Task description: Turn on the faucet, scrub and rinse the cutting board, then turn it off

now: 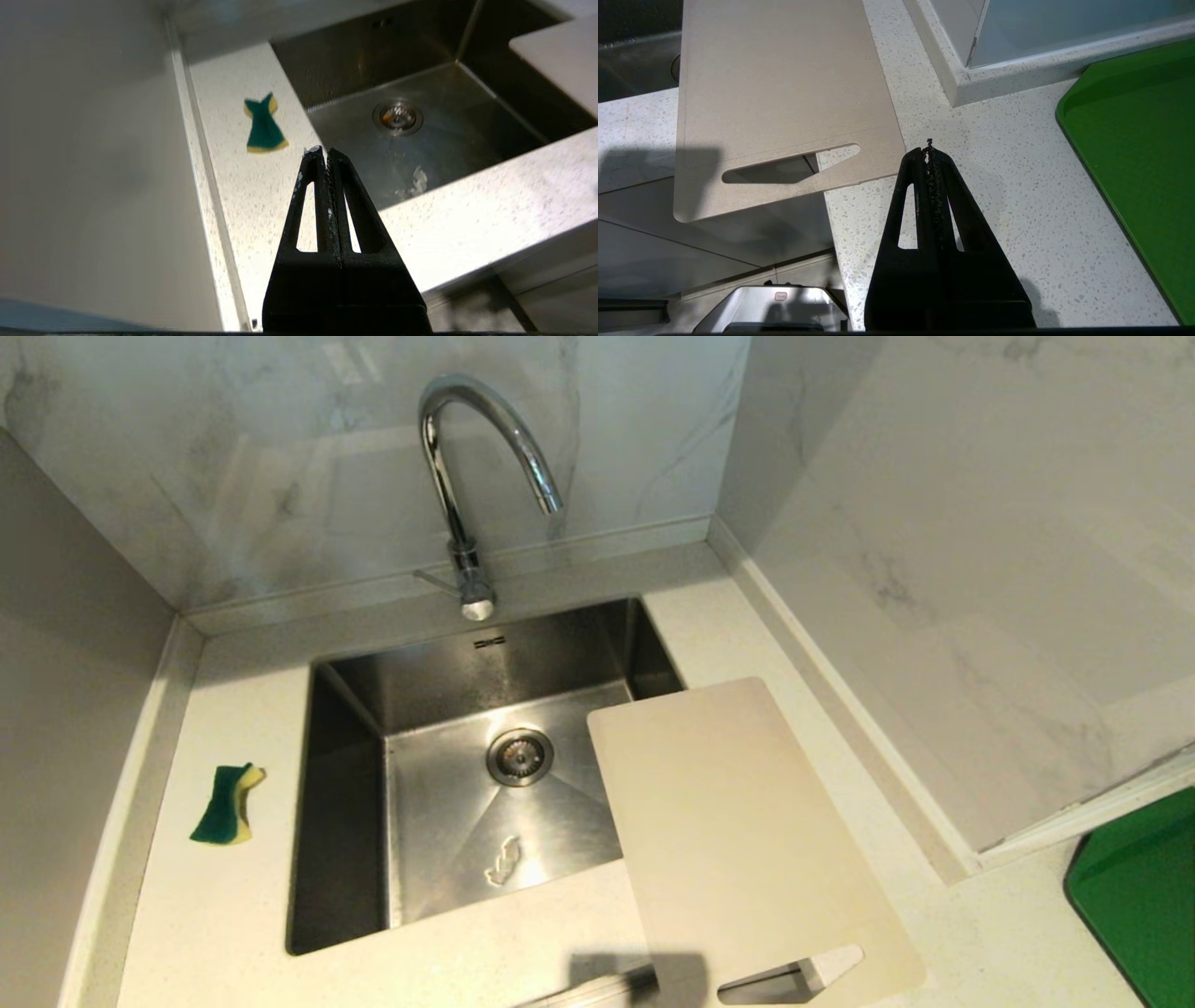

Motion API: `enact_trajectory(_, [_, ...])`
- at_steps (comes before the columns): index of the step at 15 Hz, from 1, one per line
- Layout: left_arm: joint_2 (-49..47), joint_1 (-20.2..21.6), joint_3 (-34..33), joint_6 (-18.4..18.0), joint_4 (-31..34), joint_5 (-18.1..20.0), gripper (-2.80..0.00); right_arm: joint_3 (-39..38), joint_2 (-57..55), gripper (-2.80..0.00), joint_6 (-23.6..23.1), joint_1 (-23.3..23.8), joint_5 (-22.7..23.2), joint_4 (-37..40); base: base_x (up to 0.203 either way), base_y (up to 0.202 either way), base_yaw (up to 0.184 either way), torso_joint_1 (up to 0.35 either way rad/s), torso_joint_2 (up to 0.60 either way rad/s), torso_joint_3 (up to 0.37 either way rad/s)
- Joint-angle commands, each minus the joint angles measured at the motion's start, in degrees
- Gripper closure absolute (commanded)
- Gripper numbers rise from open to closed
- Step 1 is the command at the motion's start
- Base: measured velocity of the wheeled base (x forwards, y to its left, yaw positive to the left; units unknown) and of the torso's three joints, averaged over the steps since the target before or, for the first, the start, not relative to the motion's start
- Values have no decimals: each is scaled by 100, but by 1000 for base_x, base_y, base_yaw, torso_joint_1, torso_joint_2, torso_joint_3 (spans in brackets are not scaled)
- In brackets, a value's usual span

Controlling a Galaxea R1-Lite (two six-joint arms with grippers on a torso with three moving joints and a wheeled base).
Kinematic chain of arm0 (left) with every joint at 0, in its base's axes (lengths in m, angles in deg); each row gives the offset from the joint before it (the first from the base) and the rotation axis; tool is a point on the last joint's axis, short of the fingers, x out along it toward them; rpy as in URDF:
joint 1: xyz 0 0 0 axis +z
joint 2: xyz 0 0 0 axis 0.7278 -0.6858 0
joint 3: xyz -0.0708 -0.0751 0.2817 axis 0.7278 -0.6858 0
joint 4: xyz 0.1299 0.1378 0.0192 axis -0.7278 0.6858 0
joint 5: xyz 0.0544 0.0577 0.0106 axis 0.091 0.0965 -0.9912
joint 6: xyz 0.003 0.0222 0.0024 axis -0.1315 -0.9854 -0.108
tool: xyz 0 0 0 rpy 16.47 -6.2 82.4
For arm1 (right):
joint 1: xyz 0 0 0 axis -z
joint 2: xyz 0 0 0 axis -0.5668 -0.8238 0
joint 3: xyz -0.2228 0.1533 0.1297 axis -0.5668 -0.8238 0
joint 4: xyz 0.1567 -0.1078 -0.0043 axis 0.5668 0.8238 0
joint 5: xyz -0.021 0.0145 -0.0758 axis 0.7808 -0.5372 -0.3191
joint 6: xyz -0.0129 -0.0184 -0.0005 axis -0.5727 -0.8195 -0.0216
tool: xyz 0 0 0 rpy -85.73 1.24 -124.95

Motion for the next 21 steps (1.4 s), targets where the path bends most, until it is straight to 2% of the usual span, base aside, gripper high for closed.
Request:
enact_trajectory(1, [11, 2, -255, -11, 107, -58, 0, 0, 0, 0, 0, -1, 0, 0, 0, 0, 0, 0, 0, 0])
enact_trajectory(5, [11, -1, -252, -25, 762, -22, 0, 0, 0, 0, 15, -1, 0, 0, 0, 0, 0, 0, 0, 0])
enact_trajectory(7, [11, 2, -252, -52, 758, 16, 0, 0, -4, 0, 20, -1, 0, 0, 0, 0, 0, 0, 0, 0])
enact_trajectory(11, [11, -4, -252, 482, 704, -62, 0, 0, -4, 0, 52, -1, -9, 0, 0, 0, 0, 0, 0, 0])
enact_trajectory(21, [11, -7, -261, 518, 690, -54, 0, 0, -9, 0, 79, -1, -9, 0, 0, 0, 0, 0, 0, 0])
